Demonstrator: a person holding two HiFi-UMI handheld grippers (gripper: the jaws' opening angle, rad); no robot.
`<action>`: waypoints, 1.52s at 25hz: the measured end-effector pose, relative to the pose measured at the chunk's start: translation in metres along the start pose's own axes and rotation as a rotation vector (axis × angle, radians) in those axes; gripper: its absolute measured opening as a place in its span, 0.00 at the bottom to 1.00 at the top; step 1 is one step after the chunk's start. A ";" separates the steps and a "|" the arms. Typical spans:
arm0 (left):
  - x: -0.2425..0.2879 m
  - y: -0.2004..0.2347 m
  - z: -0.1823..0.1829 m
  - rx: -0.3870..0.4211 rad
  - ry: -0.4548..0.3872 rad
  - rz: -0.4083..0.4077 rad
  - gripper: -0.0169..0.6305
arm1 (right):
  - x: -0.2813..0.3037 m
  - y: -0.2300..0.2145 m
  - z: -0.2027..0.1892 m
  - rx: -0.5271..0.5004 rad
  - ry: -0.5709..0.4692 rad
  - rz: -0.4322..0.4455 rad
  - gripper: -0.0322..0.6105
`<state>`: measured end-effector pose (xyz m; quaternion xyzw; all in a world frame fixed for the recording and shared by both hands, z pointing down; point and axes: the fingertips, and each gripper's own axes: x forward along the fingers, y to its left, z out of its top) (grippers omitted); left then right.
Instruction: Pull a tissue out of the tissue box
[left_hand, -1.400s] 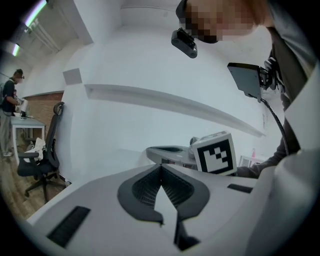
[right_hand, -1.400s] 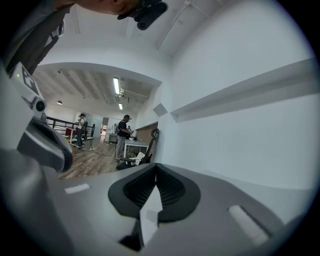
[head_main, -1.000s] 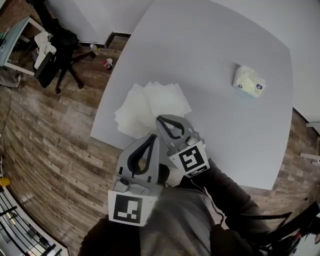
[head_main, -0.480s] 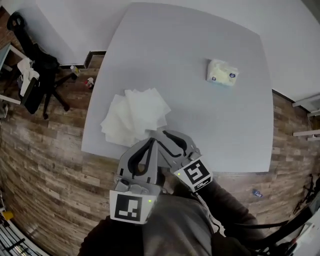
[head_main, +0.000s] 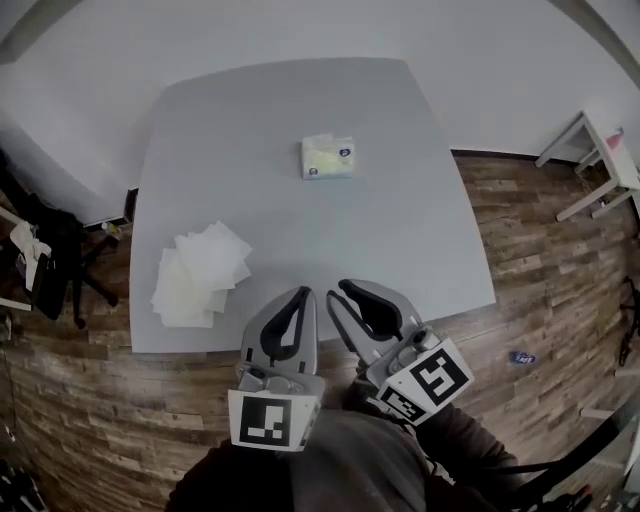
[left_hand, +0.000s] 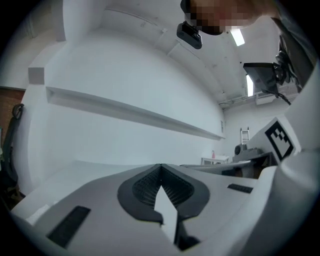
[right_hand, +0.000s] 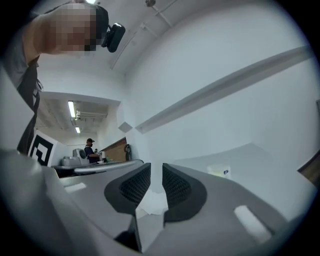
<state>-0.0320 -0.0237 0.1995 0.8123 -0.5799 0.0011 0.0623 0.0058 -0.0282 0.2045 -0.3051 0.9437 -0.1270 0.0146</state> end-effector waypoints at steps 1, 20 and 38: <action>0.004 -0.018 0.007 0.015 -0.012 -0.018 0.03 | -0.016 -0.003 0.013 -0.005 -0.027 -0.022 0.14; -0.009 -0.178 0.063 0.107 -0.124 -0.125 0.03 | -0.170 -0.010 0.087 -0.093 -0.181 -0.120 0.05; -0.029 -0.163 0.071 0.103 -0.175 -0.130 0.03 | -0.160 0.014 0.084 -0.128 -0.189 -0.147 0.05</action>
